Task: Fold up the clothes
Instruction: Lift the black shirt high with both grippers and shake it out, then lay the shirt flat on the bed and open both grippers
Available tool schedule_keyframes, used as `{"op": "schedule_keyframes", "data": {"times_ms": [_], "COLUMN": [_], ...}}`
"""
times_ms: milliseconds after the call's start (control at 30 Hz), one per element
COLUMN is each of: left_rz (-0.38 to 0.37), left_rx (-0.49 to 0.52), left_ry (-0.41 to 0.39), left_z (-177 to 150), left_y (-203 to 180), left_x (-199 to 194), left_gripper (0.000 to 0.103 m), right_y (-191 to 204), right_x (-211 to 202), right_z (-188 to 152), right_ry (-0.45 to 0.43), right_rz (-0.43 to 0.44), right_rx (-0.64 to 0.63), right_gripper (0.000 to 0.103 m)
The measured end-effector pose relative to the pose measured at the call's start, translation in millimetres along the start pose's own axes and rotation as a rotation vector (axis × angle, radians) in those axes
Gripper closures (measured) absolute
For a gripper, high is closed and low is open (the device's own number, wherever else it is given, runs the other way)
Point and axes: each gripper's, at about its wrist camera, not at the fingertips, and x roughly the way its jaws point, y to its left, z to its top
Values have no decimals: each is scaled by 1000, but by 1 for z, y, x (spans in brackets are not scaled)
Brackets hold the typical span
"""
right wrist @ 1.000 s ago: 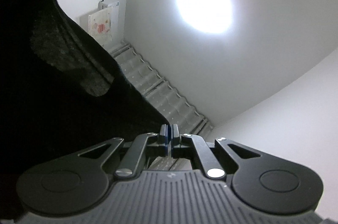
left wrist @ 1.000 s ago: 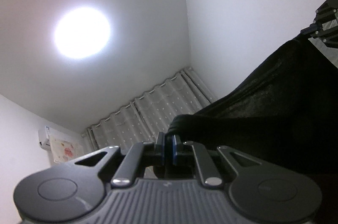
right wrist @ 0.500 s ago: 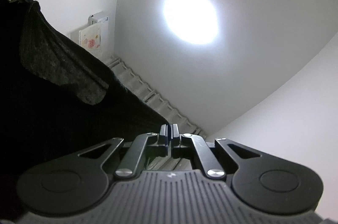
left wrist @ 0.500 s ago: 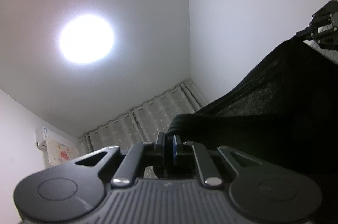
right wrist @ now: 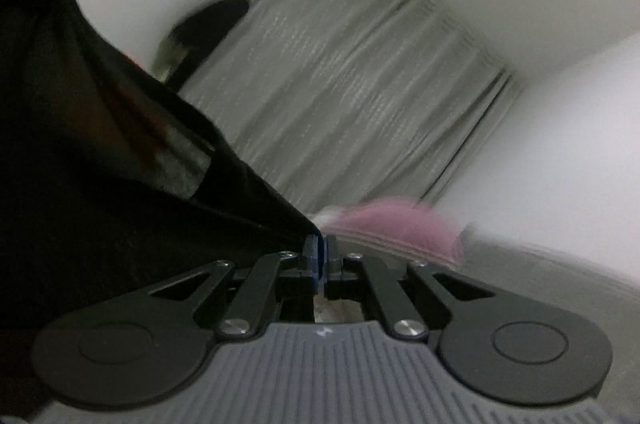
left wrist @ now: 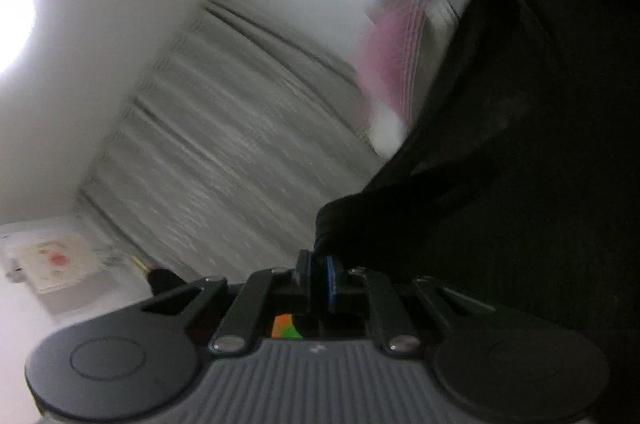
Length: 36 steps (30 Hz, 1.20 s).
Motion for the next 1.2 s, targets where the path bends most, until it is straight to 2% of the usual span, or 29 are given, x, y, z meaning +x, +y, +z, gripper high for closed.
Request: {"op": "schedule_keyframes", "data": {"times_ms": [100,233,333,433,467,500,533,567,600,633,667,700,767,833,900,967,1033,1133,1167,1200], "left_rz": [-66,-139,-163,-146,-141,-149,-161,-161,-138,-101,-85,-72,-110,-150,-170,-155,-182,-294,-342,-381], "left_rx": [38,21,59,52,27,-3,-38,-70,-80,-73,-58,-42,-48,-83,-146,-227,-337,-617,-698,-743], "left_ry": [119,231,275,325,335,342,349,352,346,333,324,315,317,325,333,352,379,430,450,474], "left_z": [-30,-57,-69,-71,-71,-64,-61,-61,-59,-60,-60,-60,-64,-65,-67,-74,-82,-103,-112,-121], "left_y": [-51,-99,-130,-157,-155,-157,-150,-140,-133,-133,-128,-123,-99,-84,-65,-58,-53,-33,-29,-26], "left_x": [80,154,184,187,190,184,181,180,175,165,157,149,143,132,116,94,74,18,1,-21], "left_gripper": [96,96,96,89,85,84,83,75,53,42,37,37,39,39,39,35,35,37,44,58], "right_y": [35,81,124,167,177,188,199,207,205,198,191,184,169,150,135,128,121,111,109,109], "right_x": [71,126,180,190,193,195,189,176,176,174,172,170,155,142,111,89,66,32,17,-10], "right_z": [-34,-62,-77,-96,-101,-107,-107,-101,-104,-107,-110,-112,-116,-121,-125,-134,-144,-158,-162,-163], "right_ry": [130,251,329,383,397,412,424,434,442,451,459,467,491,517,551,583,614,657,667,668], "right_rz": [59,126,167,179,176,173,167,154,134,105,76,46,3,0,16,90,165,279,328,400], "right_rx": [-1,-15,-46,-72,-60,-48,-32,0,40,78,115,153,216,271,317,433,550,725,792,877], "right_gripper": [102,102,102,102,102,102,97,90,69,54,53,53,52,52,52,52,52,52,52,52]}}
